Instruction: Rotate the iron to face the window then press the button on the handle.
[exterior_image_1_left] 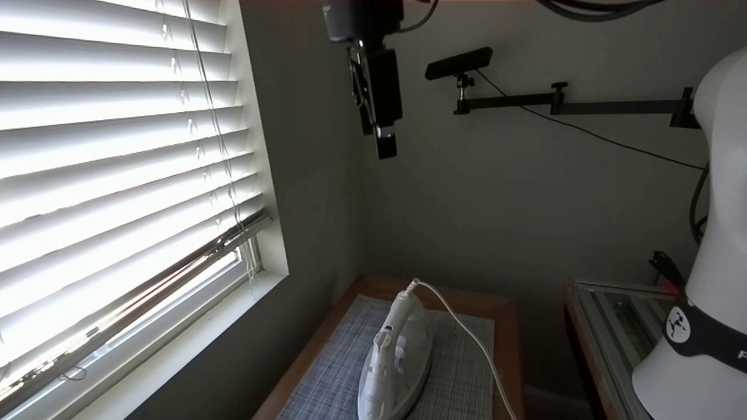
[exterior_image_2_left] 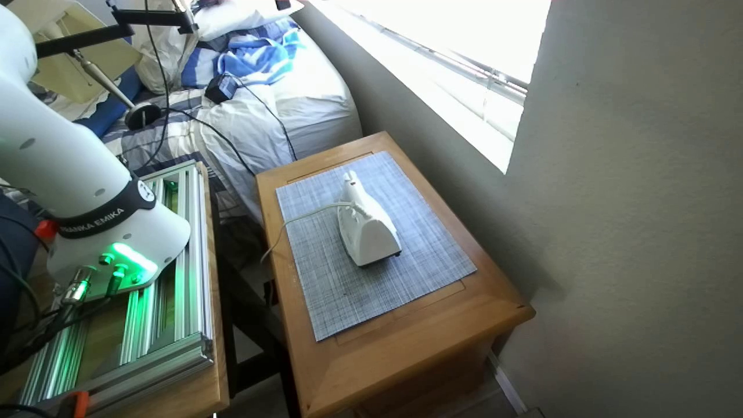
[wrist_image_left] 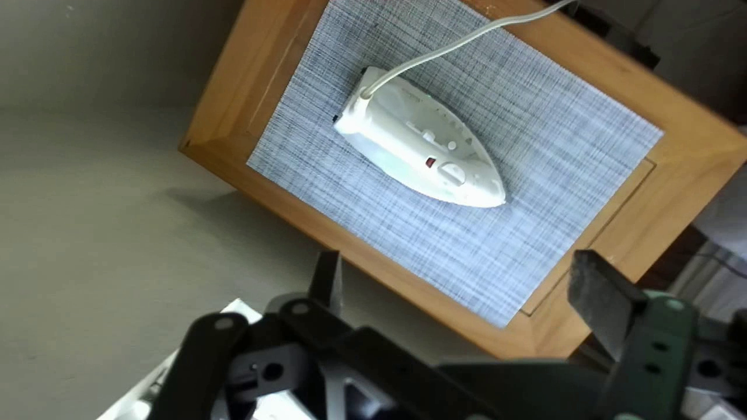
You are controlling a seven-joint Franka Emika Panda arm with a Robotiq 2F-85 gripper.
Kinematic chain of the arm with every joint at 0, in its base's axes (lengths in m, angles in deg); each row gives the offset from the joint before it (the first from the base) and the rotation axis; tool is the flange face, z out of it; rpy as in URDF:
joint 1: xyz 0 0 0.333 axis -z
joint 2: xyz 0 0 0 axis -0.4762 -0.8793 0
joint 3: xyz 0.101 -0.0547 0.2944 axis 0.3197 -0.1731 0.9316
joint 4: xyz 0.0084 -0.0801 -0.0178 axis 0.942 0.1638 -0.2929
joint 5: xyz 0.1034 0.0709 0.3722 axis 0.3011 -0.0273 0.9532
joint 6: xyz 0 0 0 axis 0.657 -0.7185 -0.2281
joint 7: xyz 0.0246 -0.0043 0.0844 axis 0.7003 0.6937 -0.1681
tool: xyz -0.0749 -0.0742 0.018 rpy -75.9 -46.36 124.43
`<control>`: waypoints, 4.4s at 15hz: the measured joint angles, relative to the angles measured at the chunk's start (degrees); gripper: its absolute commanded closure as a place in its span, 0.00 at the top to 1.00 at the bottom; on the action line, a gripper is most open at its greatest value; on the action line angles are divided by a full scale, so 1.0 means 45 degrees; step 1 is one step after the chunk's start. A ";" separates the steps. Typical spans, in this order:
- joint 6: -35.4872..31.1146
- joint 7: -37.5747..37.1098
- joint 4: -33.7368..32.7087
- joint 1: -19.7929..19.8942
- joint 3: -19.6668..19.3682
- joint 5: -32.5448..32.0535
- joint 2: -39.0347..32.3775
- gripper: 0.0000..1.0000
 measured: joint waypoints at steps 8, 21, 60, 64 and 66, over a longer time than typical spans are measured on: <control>-0.3694 0.3104 0.2966 -0.0705 -0.0085 -0.1056 -0.0484 1.00; -0.7462 0.4616 0.3308 -0.0553 -0.0377 -0.1925 -0.2536 1.00; -1.2858 0.9223 0.2861 0.1716 -0.1366 -0.3650 -0.9814 0.65; -1.3009 0.9225 0.2615 0.1707 -0.1366 -0.3650 -1.0210 0.36; -1.3053 0.9228 0.2468 0.1705 -0.1366 -0.3650 -1.0329 0.41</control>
